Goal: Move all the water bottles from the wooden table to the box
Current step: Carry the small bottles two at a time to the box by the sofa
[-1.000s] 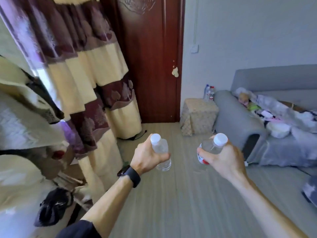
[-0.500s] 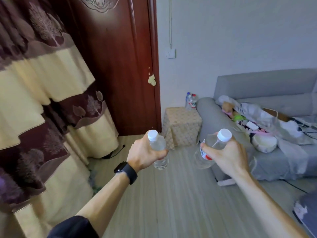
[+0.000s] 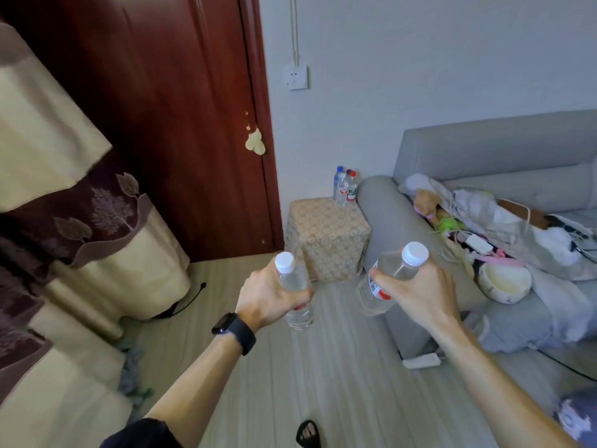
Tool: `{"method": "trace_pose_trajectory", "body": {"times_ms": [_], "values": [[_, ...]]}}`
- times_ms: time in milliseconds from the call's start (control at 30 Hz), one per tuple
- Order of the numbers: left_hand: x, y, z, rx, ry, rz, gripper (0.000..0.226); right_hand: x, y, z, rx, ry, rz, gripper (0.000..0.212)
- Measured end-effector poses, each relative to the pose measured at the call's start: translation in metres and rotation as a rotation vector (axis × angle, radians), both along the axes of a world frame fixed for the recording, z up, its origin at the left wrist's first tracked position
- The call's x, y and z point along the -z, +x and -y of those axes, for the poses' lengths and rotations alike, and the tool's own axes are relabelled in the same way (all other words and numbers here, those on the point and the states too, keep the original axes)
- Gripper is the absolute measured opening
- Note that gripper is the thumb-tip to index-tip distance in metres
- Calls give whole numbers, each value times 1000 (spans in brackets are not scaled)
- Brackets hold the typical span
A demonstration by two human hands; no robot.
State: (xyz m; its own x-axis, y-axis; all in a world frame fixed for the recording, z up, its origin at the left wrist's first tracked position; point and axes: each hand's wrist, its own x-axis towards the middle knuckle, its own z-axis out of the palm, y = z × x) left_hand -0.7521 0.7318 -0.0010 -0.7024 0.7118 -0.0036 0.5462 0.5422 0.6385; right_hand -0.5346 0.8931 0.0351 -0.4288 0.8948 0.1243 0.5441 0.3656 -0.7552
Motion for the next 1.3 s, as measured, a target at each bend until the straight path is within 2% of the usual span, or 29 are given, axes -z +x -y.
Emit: {"method": "trace_pose_trajectory", "body": {"times_ms": [100, 233, 333, 533, 600, 733, 933, 1300], "values": [[18, -30, -44, 43, -30, 45, 49, 16, -29, -35, 43, -45, 28, 70], [39, -64, -104, 114, -101, 33, 56, 39, -60, -83, 111, -94, 54, 54], [57, -79, -145, 167, -159, 55, 62, 56, -73, -120, 143, -130, 64, 53], [95, -114, -237, 205, -247, 124, 50, 98, -109, -207, 146, -256, 105, 50], [103, -126, -273, 203, -253, 134, 48, 110, -125, -241, 139, -273, 108, 49], [112, -149, -348, 146, -247, 175, 58, 128, -155, -315, 108, -302, 109, 47], [128, -182, -441, 55, -192, 276, 55, 151, -205, -415, 36, -324, 111, 51], [183, -259, -581, 33, -228, 361, 54, 202, -301, -551, 15, -356, 137, 49]]}}
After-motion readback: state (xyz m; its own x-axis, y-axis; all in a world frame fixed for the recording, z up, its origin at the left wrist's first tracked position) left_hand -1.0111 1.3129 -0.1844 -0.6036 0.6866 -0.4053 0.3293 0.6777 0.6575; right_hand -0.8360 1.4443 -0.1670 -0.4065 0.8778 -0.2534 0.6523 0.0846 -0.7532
